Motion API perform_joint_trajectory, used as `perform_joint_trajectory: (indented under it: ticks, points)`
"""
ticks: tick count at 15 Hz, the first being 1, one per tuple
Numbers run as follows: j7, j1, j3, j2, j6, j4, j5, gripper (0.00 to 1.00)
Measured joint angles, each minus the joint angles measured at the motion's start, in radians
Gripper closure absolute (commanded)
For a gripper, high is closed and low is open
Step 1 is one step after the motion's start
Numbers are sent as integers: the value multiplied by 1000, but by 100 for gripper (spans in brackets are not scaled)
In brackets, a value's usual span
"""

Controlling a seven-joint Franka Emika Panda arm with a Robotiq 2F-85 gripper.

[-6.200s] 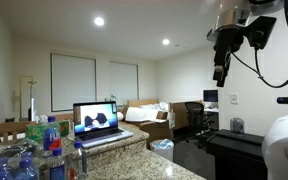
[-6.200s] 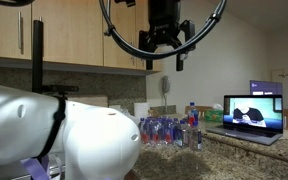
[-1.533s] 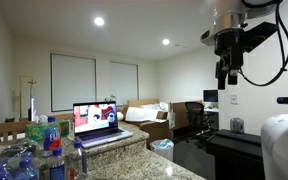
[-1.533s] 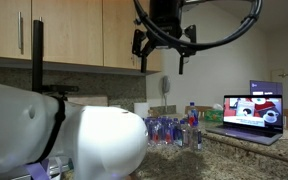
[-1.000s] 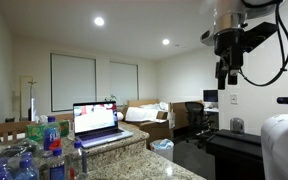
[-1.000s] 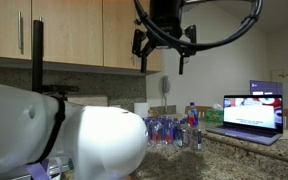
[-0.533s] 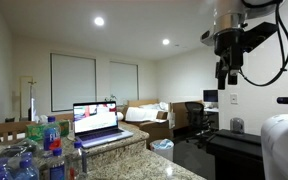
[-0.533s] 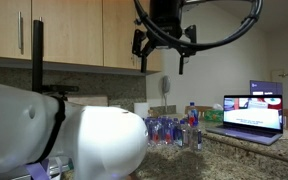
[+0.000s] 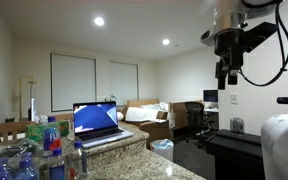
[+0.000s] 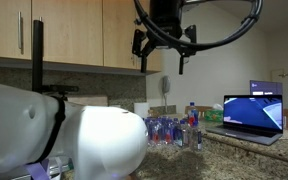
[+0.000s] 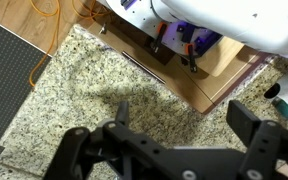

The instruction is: Move one water bottle on the left to the right.

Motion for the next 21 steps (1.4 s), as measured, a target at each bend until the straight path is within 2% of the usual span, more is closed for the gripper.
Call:
perform_joint_trajectory:
  ticks: [11, 14, 18, 21]
  points:
    - [1, 0, -1, 0, 4, 0, 0, 0]
    - [1, 4, 4, 4, 55, 15, 0, 0]
    - [1, 34, 49, 49, 158, 81, 0, 0]
    - [1, 49, 94, 108, 192, 137, 0, 0]
